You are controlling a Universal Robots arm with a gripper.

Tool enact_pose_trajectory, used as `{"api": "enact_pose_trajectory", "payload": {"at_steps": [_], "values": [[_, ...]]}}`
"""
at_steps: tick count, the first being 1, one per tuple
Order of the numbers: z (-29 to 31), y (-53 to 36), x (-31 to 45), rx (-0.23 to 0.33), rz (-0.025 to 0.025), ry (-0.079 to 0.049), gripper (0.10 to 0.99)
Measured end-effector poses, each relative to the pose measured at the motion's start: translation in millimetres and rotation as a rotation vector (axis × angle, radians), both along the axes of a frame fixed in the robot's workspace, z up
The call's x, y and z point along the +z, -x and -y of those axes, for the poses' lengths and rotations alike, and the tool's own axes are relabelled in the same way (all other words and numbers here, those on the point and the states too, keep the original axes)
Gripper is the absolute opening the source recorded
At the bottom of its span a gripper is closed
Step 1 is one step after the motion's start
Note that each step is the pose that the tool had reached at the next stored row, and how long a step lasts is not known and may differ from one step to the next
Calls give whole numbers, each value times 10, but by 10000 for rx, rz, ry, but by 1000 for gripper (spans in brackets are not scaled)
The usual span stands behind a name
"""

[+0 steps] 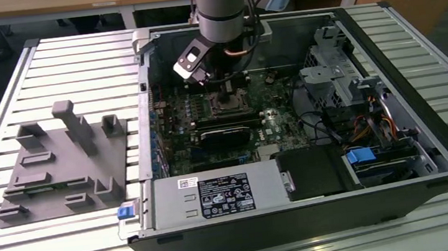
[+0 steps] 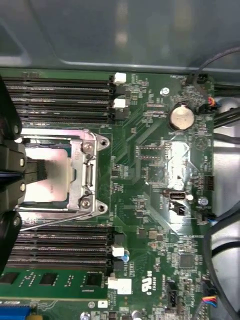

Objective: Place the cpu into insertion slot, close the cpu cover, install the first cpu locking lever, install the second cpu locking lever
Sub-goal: 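Close the cpu cover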

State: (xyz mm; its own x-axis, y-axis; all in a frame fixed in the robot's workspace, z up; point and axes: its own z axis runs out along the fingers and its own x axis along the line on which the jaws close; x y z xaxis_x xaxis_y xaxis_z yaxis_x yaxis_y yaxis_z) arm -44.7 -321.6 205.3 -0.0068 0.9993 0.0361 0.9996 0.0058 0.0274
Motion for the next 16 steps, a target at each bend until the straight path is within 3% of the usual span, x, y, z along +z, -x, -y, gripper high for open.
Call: {"api": "enact_pose_trajectory", "payload": {"at_steps": [3,16], "values": [[0,-1,62,2,0,-1,106],[0,-57,62,1,0,0,106]]}}
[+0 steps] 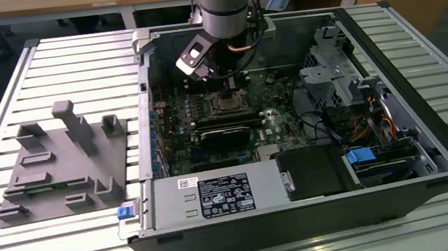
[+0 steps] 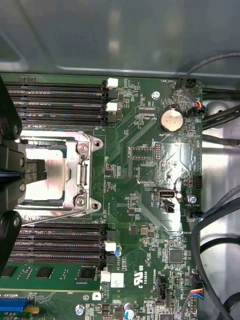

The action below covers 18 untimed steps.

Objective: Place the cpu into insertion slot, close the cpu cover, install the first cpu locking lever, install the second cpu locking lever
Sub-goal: 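Install the first cpu locking lever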

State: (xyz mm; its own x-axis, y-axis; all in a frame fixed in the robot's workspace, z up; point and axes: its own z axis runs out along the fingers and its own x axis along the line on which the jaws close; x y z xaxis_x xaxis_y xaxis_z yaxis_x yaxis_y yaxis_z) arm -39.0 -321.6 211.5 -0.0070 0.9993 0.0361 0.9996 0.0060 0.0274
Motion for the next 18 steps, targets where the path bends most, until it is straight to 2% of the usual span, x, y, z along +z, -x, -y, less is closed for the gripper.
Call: {"api": "enact_pose_trajectory", "payload": {"at_steps": [18], "values": [[0,-2,55,1,-1,-16,106]]}}
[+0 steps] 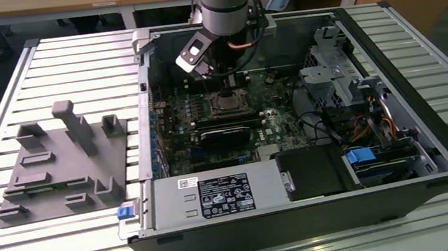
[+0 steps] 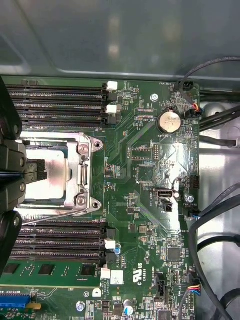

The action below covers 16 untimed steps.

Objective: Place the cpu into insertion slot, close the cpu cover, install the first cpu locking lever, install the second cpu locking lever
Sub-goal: 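Install the first cpu locking lever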

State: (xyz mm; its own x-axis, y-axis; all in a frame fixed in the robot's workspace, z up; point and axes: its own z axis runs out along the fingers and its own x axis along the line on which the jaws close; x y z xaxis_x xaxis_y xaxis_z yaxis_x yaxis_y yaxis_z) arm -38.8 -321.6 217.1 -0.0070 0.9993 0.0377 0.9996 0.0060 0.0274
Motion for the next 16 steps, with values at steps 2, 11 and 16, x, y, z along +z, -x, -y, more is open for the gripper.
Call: {"api": "enact_pose_trajectory", "payload": {"at_steps": [2,11,16], "values": [[0,-1,4,0,0,-1,106],[0,-2,22,0,1,-2,106],[0,-3,36,0,0,-1,106]]}}
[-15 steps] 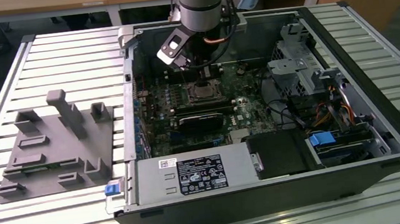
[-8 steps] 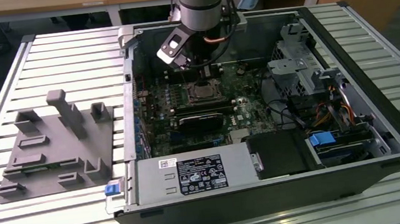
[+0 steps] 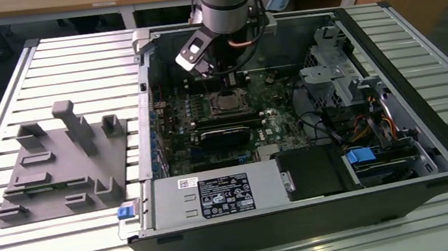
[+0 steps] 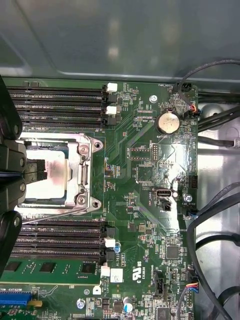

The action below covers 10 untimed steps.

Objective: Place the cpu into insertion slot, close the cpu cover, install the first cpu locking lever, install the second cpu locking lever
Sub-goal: 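Install the first cpu locking lever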

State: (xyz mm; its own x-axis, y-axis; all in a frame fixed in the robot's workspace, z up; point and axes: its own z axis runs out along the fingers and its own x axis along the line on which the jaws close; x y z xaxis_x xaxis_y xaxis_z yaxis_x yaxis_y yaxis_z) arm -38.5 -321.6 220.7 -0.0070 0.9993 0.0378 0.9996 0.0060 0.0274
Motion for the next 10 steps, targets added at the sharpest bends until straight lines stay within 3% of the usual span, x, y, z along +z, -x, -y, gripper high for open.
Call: {"api": "enact_pose_trajectory", "payload": {"at_steps": [10], "values": [[0,-5,28,-1,0,-1,106]]}}
